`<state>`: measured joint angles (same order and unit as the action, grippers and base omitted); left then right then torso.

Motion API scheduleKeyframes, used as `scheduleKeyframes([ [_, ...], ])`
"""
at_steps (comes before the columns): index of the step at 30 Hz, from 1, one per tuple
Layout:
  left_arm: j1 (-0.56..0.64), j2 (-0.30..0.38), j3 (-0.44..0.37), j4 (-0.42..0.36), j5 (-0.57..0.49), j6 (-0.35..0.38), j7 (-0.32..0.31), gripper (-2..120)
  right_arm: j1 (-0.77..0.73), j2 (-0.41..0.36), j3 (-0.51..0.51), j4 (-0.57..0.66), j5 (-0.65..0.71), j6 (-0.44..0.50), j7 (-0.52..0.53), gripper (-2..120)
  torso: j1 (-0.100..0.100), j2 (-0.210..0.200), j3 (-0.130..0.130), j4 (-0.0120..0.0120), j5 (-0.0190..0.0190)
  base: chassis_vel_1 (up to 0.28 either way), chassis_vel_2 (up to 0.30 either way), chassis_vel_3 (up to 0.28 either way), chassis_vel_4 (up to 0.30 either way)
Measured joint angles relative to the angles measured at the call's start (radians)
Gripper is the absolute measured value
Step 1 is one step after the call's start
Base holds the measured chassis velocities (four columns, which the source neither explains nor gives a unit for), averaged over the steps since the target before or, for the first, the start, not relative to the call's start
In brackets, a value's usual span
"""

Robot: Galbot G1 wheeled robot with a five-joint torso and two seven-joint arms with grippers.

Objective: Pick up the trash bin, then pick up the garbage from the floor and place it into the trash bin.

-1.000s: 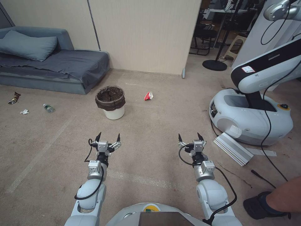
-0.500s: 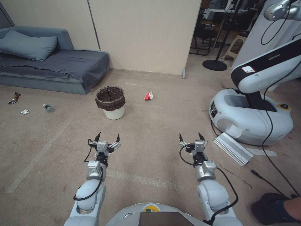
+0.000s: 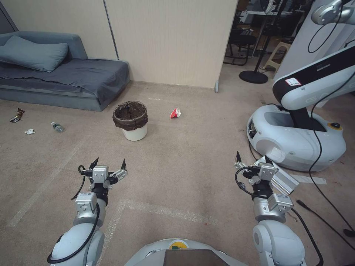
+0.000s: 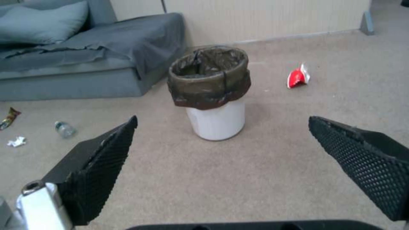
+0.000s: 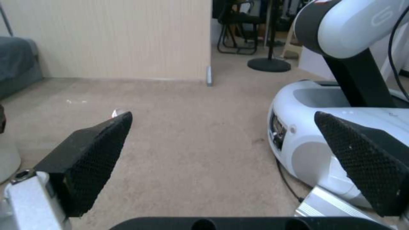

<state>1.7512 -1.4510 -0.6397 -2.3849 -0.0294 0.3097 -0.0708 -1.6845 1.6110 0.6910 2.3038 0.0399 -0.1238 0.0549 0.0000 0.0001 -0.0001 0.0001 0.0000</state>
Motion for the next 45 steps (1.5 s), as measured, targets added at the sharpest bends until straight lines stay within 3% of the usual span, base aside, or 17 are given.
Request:
scheduleKeyframes([
  [28, 0.005, 0.002, -0.003, 0.012, -0.003, 0.008, -0.002, 100, -0.016, -0.002, -0.007, -0.003, -0.006, -0.014, -0.013, 100, 0.000, 0.000, 0.000, -0.0001, -0.0001, 0.000, 0.000, 0.000, 0.000],
  [45, 0.007, 0.005, -0.006, 0.005, -0.011, 0.003, -0.002, 100, -0.023, -0.003, -0.011, 0.002, -0.014, -0.008, -0.014, 100, 0.000, 0.000, 0.000, -0.0001, -0.0001, -0.101, 0.109, 0.098, -0.099],
])
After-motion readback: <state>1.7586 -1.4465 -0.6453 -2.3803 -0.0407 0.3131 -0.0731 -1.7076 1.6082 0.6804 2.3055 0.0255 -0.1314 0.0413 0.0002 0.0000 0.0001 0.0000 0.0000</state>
